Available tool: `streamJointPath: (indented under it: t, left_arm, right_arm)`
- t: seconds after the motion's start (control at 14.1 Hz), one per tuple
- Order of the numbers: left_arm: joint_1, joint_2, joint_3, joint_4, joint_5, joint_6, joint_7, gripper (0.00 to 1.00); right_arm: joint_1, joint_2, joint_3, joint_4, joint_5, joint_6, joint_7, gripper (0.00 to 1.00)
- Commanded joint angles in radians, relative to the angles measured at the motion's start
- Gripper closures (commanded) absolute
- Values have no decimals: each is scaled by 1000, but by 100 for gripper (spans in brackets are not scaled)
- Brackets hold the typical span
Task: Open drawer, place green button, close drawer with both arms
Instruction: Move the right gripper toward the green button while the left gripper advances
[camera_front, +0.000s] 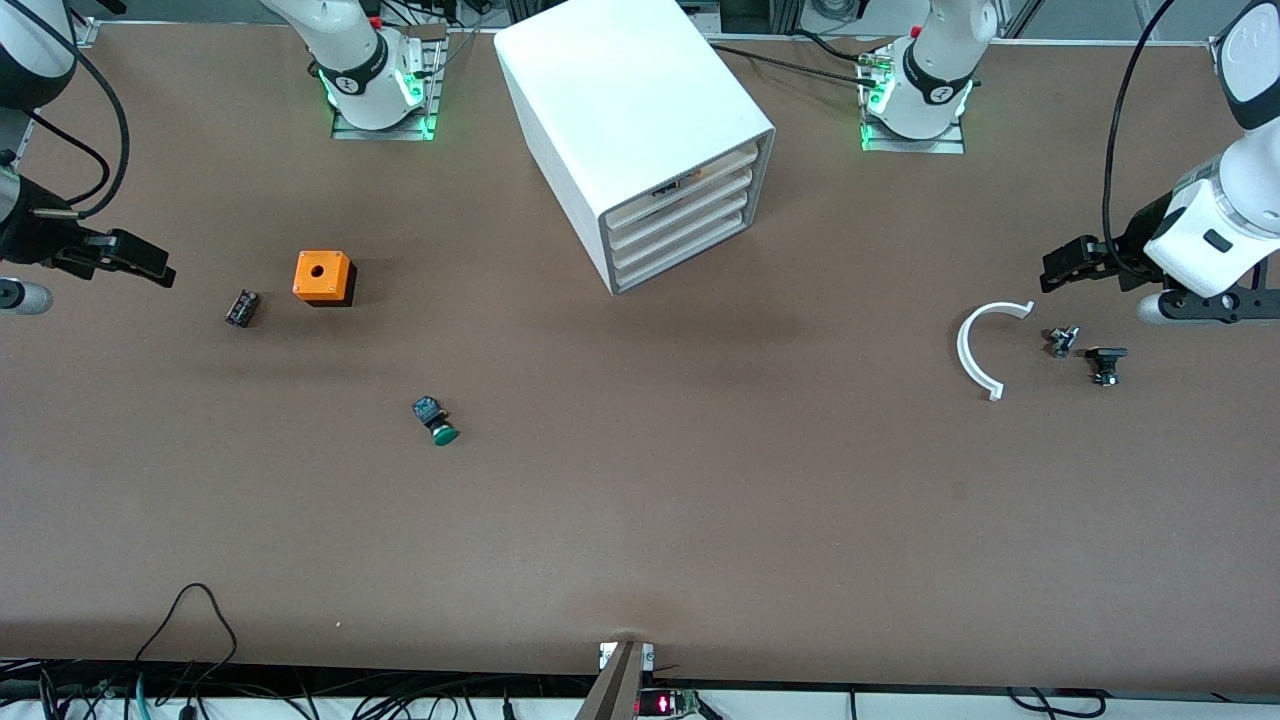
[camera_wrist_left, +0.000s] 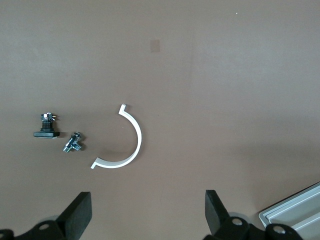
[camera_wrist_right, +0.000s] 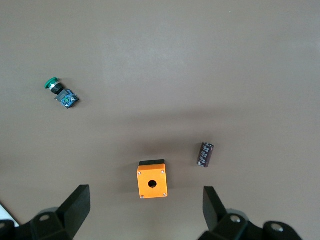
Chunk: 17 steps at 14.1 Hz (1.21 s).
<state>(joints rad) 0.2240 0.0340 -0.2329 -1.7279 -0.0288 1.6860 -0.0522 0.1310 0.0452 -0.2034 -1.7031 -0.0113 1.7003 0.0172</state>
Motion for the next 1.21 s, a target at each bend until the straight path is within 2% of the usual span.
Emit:
streamJointPath:
  t: [0.0, 0.35, 0.64, 0.78, 0.92, 1.13]
  left_arm:
    - [6, -29, -2, -13, 29, -6, 17, 0]
    - [11, -2, -3, 22, 23, -26, 17, 0]
    - [8, 131, -14, 63, 1, -115, 20, 0]
    - [-17, 191, -32, 63, -28, -170, 31, 0]
    - [-55, 254, -46, 50, -148, -213, 5, 0]
    - [-121, 329, -48, 73, -186, -198, -40, 0]
  right_arm:
    - [-1, 1, 6, 7, -10, -10, -23, 0]
    - [-7, -1, 4, 8, -1, -10, -31, 0]
    - [-8, 5, 2, 34, -1, -56, -60, 0]
    - [7, 47, 10, 60, -10, -64, -57, 0]
    - [33, 82, 21, 62, -12, -51, -45, 0]
    - [73, 220, 27, 109, -4, 11, -45, 0]
